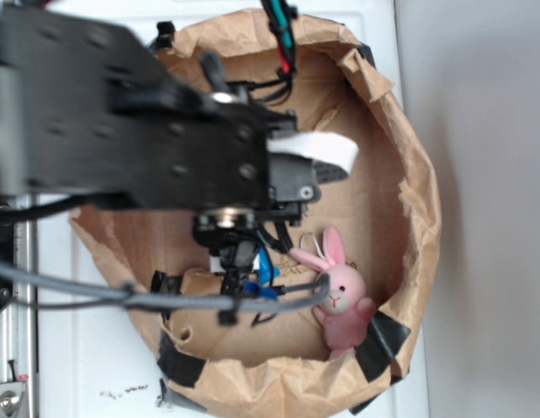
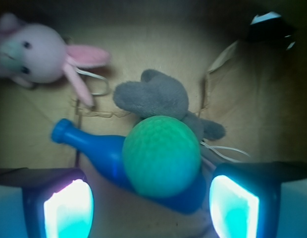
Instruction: Grab the green ball.
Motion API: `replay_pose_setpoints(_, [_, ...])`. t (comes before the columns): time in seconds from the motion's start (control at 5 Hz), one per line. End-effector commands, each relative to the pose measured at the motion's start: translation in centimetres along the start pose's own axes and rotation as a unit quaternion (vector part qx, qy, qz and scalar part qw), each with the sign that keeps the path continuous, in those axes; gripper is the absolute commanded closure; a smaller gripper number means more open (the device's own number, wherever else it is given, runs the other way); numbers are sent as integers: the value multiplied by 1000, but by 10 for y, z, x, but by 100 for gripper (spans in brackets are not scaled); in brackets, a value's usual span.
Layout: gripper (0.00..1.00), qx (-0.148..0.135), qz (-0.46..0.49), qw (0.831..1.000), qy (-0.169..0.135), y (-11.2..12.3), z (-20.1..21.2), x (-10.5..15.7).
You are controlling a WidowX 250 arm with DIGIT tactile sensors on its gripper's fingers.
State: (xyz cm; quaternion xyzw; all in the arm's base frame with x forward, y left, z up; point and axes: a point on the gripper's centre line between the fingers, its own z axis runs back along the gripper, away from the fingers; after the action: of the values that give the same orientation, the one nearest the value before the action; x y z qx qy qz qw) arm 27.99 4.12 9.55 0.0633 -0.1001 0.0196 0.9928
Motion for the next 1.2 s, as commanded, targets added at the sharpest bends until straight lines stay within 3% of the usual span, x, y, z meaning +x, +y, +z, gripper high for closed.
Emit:
replay_pose_setpoints(0.0, [0, 24, 14, 1000, -7, -1, -22, 22])
replay_pose_setpoints(0.2, [0, 37, 13, 999, 1, -5, -38, 28])
replay_pose_setpoints(0.4, [100, 46, 24, 999, -5, -5, -33, 30])
replay_pose_setpoints(0.6, [100, 36, 23, 999, -31, -1, -11, 29])
replay_pose_setpoints(0.8, [100, 19, 22, 999, -38, 2, 4, 25])
replay_pose_setpoints(1.0, [0, 10, 21, 999, -38, 7, 12, 22])
